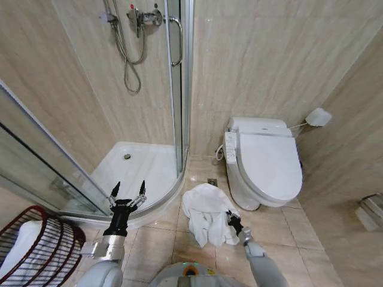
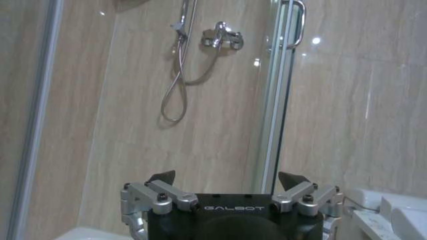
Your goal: Discard the used towel into the hamper.
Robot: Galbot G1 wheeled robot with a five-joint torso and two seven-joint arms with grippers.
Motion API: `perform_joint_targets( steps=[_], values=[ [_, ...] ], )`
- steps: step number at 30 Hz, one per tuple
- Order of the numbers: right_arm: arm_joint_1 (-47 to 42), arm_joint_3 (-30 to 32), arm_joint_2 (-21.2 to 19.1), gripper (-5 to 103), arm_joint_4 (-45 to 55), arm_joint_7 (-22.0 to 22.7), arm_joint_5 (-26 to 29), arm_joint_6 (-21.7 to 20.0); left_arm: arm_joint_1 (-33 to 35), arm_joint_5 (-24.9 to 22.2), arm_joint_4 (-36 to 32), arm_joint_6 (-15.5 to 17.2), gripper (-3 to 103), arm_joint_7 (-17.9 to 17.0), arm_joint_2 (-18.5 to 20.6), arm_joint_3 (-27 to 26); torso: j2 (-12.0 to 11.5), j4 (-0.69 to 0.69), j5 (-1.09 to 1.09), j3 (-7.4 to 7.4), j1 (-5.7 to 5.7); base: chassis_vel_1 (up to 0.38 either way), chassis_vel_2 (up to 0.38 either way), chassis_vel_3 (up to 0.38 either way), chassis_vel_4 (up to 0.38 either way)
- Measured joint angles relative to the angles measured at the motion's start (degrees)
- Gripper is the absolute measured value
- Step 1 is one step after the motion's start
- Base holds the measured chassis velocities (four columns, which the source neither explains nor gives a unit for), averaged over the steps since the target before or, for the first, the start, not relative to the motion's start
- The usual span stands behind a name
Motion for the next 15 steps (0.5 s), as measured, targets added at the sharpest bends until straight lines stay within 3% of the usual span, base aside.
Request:
perform_joint_targets(
  steps=[4, 7, 8, 10, 15],
  values=[
    [-3.9, -0.2, -0.9, 4, 8.4, -0.2, 4.8, -0.9, 0.0, 0.0, 0.0, 0.0, 100, 0.0, 0.0, 0.0, 0.0, 0.0, -0.01, 0.0, 0.0, 0.0, 0.0, 0.0, 0.0],
    [-9.4, -0.7, -1.9, 4, 20.7, -1.9, 13.6, -3.7, 0.0, 0.0, 0.0, 0.0, 100, 0.0, 0.0, 0.0, 0.0, 0.0, 0.0, 0.0, 0.0, 0.0, 0.0, 0.0, 0.0],
    [-9.4, -0.7, -1.9, 4, 20.7, -1.9, 13.6, -3.7, 0.0, 0.0, 0.0, 0.0, 100, 0.0, 0.0, 0.0, 0.0, 0.0, 0.0, 0.0, 0.0, 0.0, 0.0, 0.0, 0.0],
    [-13.6, -1.0, -2.8, 4, 30.2, -2.5, 19.3, -7.0, 0.0, 0.0, 0.0, 0.0, 100, 0.0, 0.0, 0.0, 0.0, 0.0, 0.01, 0.0, 0.0, 0.0, 0.0, 0.0, 0.0],
    [-18.9, 0.1, -4.3, 4, 45.2, -2.5, 24.5, -11.9, 0.0, 0.0, 0.0, 0.0, 100, 0.0, 0.0, 0.0, 0.0, 0.0, 0.0, 0.0, 0.0, 0.0, 0.0, 0.0, 0.0]
  ],
)
